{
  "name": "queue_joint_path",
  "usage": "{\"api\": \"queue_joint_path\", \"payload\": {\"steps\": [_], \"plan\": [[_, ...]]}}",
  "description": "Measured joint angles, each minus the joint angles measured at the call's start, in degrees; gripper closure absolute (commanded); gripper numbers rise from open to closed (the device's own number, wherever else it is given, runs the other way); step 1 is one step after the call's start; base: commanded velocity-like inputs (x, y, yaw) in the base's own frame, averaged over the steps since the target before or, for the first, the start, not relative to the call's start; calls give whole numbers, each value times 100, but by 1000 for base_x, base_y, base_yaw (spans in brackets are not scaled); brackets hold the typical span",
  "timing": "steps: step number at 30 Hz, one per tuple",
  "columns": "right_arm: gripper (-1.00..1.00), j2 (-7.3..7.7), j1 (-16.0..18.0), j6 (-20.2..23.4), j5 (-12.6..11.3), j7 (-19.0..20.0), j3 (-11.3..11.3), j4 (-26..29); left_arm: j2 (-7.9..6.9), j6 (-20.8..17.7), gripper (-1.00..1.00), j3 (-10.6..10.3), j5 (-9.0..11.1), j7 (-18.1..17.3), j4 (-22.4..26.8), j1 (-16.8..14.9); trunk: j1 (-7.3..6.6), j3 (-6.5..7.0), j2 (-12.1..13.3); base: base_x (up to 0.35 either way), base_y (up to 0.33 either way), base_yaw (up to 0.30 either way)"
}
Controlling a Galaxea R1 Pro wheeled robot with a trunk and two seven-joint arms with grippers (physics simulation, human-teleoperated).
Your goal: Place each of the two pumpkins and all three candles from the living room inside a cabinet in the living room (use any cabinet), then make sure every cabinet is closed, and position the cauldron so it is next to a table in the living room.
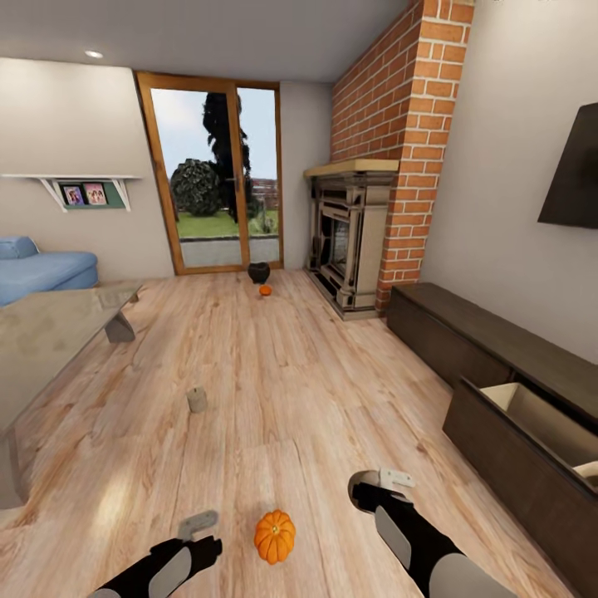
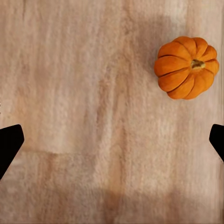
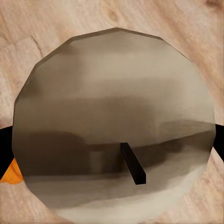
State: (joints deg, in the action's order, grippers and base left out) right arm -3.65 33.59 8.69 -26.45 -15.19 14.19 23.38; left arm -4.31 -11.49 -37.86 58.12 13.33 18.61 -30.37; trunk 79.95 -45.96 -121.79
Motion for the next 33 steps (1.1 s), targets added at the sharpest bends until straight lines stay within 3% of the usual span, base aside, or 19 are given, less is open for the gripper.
{"api": "queue_joint_path", "payload": {"steps": [14, 17, 22, 33], "plan": [[100, -1, -178, -8, 6, 25, 2, 6, -10, 242, -100, 28, 18, -3, -47, 8, -308, 252, 561, 0, 0, 0], [100, -2, -180, -8, -24, 291, 8, 0, -4, 245, -100, 16, 18, -8, -45, 14, -374, 305, 682, 0, 0, 0], [100, 0, -180, -6, -6, 339, -1, -11, -2, 245, -100, 14, 18, -15, -47, 19, -483, 395, 882, 0, 0, 0], [100, -3, -181, -6, -14, 335, 0, -13, -25, 285, -100, 13, 7, -25, -32, 33, -483, 396, 884, -17, 15, 0]]}}
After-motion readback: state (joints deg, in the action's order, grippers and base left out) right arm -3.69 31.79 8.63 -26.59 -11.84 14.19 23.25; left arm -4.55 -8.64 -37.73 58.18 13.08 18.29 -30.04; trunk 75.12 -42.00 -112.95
